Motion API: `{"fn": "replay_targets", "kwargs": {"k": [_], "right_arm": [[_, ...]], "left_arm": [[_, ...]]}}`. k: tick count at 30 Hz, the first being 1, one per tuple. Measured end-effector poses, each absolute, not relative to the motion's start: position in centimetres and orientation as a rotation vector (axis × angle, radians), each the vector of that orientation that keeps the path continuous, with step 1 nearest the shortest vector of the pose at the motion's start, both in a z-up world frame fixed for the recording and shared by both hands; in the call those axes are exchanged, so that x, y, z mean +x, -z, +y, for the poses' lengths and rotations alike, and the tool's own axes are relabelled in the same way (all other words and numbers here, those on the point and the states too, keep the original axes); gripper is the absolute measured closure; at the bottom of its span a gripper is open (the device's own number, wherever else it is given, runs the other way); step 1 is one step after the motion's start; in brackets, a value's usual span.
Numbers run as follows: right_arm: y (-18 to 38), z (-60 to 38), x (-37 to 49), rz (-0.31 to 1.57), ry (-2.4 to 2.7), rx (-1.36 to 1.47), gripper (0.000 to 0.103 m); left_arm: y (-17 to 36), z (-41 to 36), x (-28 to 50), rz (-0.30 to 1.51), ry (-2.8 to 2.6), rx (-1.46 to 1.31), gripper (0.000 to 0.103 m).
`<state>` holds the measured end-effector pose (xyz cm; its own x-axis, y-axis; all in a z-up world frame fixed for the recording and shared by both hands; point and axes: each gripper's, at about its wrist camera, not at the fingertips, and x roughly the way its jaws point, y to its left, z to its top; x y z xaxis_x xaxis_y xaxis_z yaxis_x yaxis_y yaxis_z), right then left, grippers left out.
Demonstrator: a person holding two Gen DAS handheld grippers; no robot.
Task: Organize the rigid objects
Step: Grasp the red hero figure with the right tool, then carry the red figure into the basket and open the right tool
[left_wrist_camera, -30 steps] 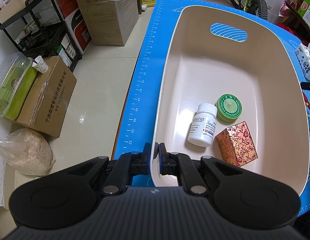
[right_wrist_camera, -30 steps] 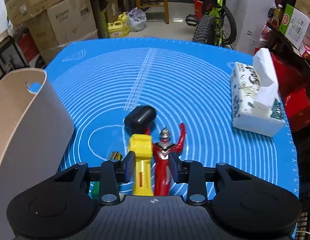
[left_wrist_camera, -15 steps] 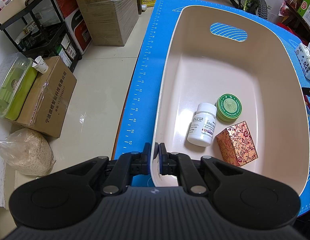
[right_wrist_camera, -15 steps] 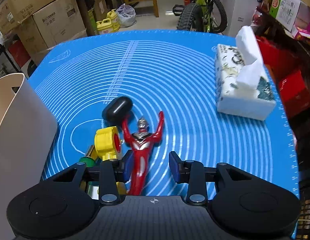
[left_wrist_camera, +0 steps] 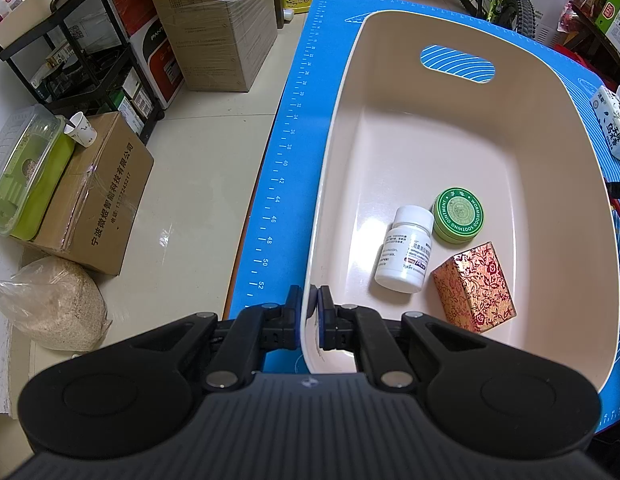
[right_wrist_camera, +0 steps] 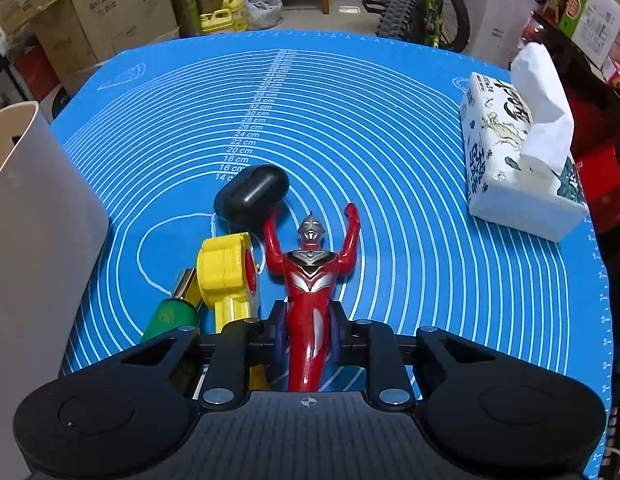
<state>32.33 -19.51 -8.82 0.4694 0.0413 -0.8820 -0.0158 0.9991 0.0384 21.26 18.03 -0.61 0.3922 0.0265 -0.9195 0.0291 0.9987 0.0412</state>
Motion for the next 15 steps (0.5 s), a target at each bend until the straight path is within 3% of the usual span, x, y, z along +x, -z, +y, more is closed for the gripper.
{"fn": "replay_targets", "kwargs": {"k": [15], "right_arm": [[2.7, -21.0, 27.8, 0.941, -0.017, 0.030, 0.073]], "left_arm": [[0.5, 18.2, 21.3, 1.166, -0.001, 0.050, 0.093]]}}
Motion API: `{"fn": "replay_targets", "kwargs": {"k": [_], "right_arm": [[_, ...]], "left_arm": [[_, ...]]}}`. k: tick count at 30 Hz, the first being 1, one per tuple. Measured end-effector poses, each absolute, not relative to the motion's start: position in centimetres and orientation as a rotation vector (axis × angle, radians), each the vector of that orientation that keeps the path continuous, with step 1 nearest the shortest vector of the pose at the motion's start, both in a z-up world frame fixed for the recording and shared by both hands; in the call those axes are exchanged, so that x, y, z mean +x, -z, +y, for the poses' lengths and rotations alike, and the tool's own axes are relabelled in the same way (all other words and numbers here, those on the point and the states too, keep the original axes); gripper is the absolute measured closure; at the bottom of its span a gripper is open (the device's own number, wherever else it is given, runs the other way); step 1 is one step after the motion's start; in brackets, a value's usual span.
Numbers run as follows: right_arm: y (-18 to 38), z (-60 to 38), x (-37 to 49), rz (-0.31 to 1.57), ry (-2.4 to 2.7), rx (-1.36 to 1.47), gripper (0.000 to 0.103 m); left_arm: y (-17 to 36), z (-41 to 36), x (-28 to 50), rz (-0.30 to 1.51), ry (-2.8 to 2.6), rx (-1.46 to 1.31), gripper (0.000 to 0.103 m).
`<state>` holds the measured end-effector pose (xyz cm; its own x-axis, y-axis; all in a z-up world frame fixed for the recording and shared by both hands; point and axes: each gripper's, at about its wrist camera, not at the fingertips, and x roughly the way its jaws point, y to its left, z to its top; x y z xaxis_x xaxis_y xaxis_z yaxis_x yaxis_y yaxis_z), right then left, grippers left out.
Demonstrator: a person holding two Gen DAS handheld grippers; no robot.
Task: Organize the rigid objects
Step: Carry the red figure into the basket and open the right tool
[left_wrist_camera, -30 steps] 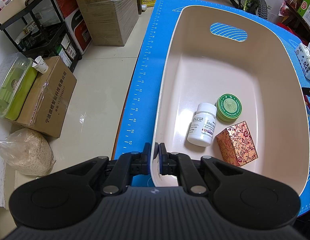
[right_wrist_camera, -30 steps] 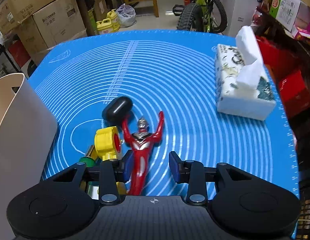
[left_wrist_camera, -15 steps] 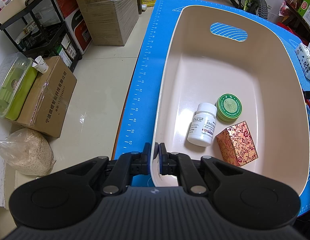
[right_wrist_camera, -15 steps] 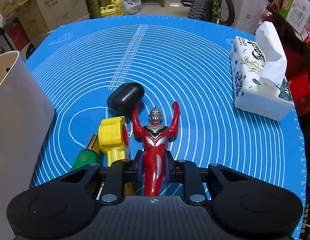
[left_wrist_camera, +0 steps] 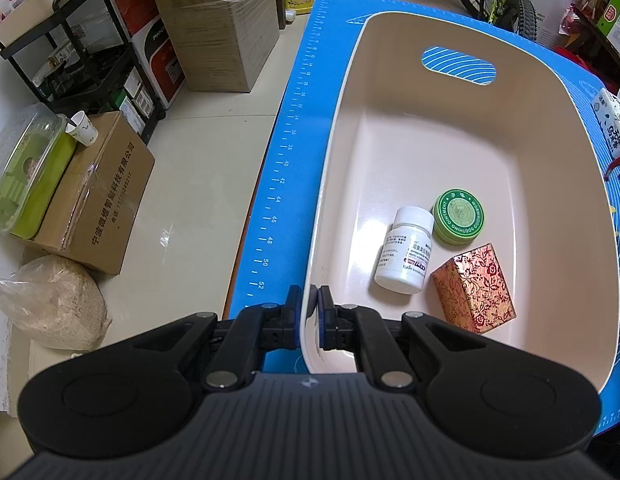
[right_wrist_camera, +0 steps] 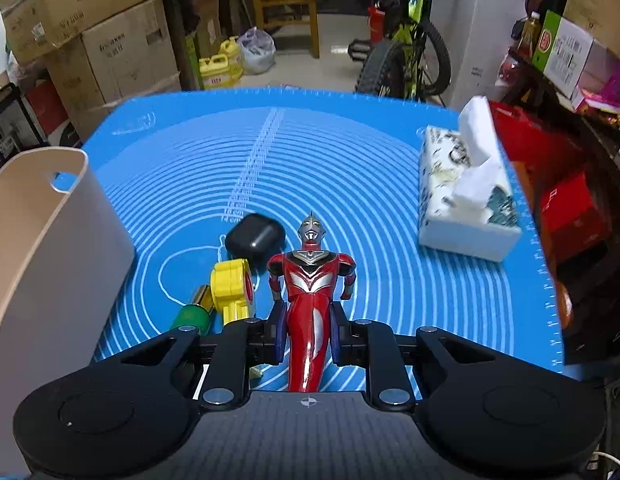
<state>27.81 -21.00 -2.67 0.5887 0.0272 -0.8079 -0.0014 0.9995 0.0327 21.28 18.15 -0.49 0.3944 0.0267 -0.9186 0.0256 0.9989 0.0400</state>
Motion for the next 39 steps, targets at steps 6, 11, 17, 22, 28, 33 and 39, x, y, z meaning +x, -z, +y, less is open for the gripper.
{"fn": "replay_targets", "kwargs": {"k": [6, 11, 17, 22, 28, 33, 39], "right_arm": [[-1.4, -20.2, 26.4, 0.859, -0.062, 0.011, 0.073], [-5.1, -17.2, 26.1, 0.783, -0.130, -0.009, 0.073], [-7.9, -11.7, 26.6, 0.721, -0.239, -0.026, 0.072], [-7.4, -6.6, 27.8, 0.734, -0.316, -0.027, 0.073], [-4.4, -0.1, 28.8, 0.825, -0.401, -0.086, 0.073], [-0.9, 3.3, 29.6, 0.927, -0.422, -0.110, 0.073], [2.6, 6.0, 29.9, 1.023, -0.410, -0.172, 0.073]], "left_arm": [[0.5, 18.2, 21.2, 1.162, -0.002, 0.047, 0.093], [0.5, 18.0, 21.2, 1.160, -0.002, 0.048, 0.093], [0.6, 18.0, 21.2, 1.161, -0.001, 0.047, 0.093], [0.6, 18.1, 21.2, 1.160, -0.001, 0.049, 0.093], [0.6, 18.2, 21.3, 1.161, 0.002, 0.049, 0.093], [0.6, 18.2, 21.3, 1.161, 0.003, 0.049, 0.093], [0.6, 18.0, 21.3, 1.162, 0.004, 0.052, 0.093]]}}
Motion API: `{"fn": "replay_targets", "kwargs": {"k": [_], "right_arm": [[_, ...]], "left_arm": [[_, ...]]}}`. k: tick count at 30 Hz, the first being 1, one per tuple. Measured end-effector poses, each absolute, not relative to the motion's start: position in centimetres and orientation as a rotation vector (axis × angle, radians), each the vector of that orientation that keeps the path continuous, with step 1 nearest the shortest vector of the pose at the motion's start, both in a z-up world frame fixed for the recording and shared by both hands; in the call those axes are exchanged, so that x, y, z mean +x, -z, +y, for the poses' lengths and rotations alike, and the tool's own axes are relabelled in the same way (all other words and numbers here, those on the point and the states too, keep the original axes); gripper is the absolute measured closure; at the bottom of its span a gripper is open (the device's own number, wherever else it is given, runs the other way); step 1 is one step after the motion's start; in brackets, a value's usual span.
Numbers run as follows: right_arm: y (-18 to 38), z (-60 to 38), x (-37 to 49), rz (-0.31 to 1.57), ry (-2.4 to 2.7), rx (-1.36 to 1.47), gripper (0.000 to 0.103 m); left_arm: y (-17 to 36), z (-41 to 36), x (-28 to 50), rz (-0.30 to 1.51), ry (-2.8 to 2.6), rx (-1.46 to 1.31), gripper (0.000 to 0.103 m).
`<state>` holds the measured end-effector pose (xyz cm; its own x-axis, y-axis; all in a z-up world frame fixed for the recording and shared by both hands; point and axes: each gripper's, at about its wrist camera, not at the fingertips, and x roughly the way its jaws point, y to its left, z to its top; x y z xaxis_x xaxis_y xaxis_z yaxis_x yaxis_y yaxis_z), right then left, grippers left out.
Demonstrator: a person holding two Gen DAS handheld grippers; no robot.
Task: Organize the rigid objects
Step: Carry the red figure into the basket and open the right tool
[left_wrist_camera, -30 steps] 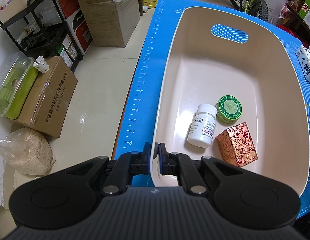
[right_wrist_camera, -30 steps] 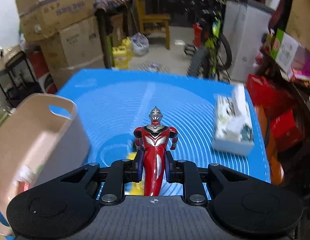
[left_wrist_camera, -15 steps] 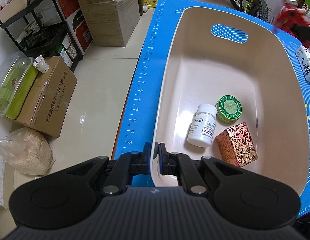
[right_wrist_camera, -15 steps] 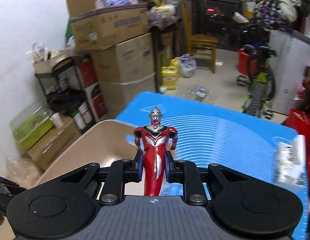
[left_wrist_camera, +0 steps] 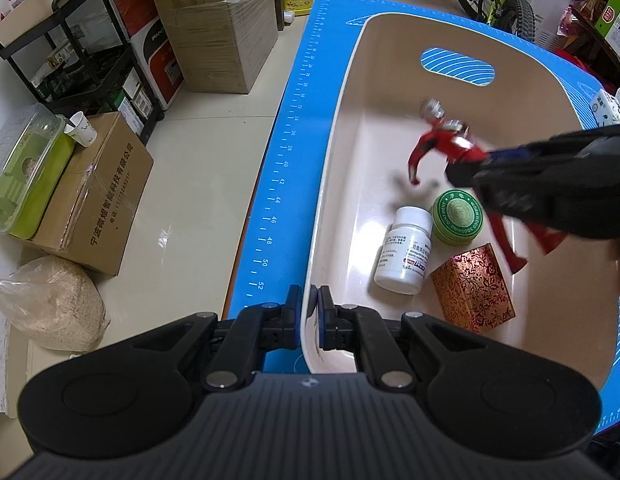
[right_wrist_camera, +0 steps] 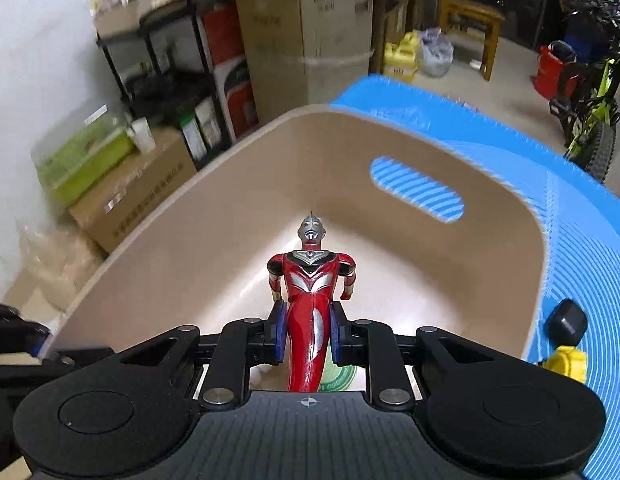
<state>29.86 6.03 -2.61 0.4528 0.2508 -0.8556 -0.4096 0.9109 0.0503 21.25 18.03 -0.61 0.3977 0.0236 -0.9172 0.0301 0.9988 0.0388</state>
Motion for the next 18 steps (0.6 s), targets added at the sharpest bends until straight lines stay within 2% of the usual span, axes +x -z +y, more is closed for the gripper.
{"fn": "replay_targets", "kwargs": {"k": [10, 12, 14, 18], "right_arm": [[5.5, 6.0, 30.7, 1.137, -0.350, -0.202, 0.072], [5.5, 6.2, 30.7, 1.133, -0.348, -0.220, 0.064], [5.3, 6.2, 30.5, 1.125, -0.363, -0.215, 0.049], [4.2, 5.7, 30.1, 1.095, -0.388, -0.200, 0.044]], "left_arm": [[0.7, 18.1, 21.3, 1.162, 0.003, 0.052, 0.093], [0.7, 18.0, 21.3, 1.163, 0.003, 0.052, 0.093], [0.7, 18.1, 21.3, 1.163, 0.003, 0.051, 0.093], [0.7, 18.1, 21.3, 1.163, 0.001, 0.050, 0.093]]}}
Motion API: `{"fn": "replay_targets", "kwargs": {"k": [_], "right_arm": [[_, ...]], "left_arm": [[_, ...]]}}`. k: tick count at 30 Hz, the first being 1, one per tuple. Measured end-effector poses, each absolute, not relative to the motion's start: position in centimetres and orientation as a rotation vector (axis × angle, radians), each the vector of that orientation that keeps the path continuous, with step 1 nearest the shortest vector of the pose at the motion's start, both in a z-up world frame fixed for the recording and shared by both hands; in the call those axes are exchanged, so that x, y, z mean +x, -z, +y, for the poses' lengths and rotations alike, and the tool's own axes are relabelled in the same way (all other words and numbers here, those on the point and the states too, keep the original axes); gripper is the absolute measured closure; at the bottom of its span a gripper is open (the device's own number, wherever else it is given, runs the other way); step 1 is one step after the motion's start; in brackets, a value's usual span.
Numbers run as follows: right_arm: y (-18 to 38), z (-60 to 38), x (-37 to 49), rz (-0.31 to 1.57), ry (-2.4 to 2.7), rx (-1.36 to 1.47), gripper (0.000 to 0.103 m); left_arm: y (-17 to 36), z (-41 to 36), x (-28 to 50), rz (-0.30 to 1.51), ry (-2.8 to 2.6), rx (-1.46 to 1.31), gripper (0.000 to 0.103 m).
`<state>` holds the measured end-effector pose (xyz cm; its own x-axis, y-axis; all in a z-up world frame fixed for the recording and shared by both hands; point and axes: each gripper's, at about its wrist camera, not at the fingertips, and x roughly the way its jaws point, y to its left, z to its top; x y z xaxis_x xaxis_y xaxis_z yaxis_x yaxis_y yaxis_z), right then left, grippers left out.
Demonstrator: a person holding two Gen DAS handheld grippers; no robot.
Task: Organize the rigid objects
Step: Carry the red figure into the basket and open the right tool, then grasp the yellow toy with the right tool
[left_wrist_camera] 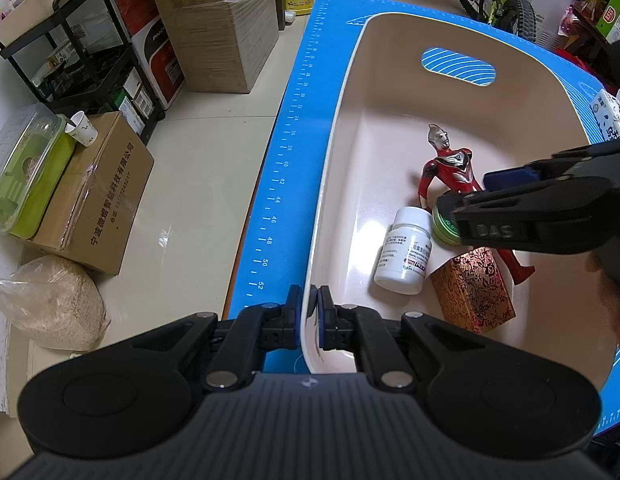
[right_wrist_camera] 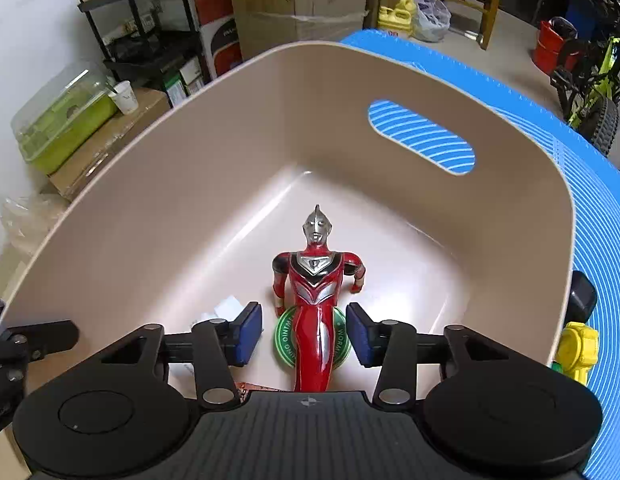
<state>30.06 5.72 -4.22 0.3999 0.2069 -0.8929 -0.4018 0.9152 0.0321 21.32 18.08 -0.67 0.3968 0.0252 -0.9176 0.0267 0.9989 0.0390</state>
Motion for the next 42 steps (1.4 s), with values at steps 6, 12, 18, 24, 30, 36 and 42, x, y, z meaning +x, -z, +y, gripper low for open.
{"fn": "replay_targets", "kwargs": {"k": [6, 12, 18, 24, 30, 36, 42], "right_arm": [[1.1, 3.0, 29.9, 1.033, -0.403, -0.152, 0.038], [-3.0, -1.8, 29.6, 0.922, -0.356, -0.100, 0.035], [-4.2, -8.5, 30.1, 0.889, -0.229, -0.051, 0.034], [-1.4, -14.7, 30.9, 0.932, -0.097, -0.054, 0.034], [2.3, -17.2, 31.5, 0.988, -0.052, -0.009, 0.034], [5.5, -16.4, 32.4, 1.039, -0.048, -0.022, 0.035], [6.9, -16.0, 32.8, 1.028, -0.061, 0.016, 0.037]], "left_arm": [[0.7, 18.1, 21.3, 1.163, 0.001, 0.050, 0.093], [0.7, 18.1, 21.3, 1.162, 0.000, 0.050, 0.093], [0.7, 18.0, 21.4, 1.163, -0.005, 0.046, 0.093], [0.7, 17.9, 21.4, 1.164, -0.002, 0.049, 0.093], [0.6, 18.0, 21.4, 1.163, -0.001, 0.047, 0.093], [0.6, 18.1, 21.4, 1.163, -0.003, 0.042, 0.093], [0.7, 18.1, 21.4, 1.164, -0.001, 0.046, 0.093]]}}
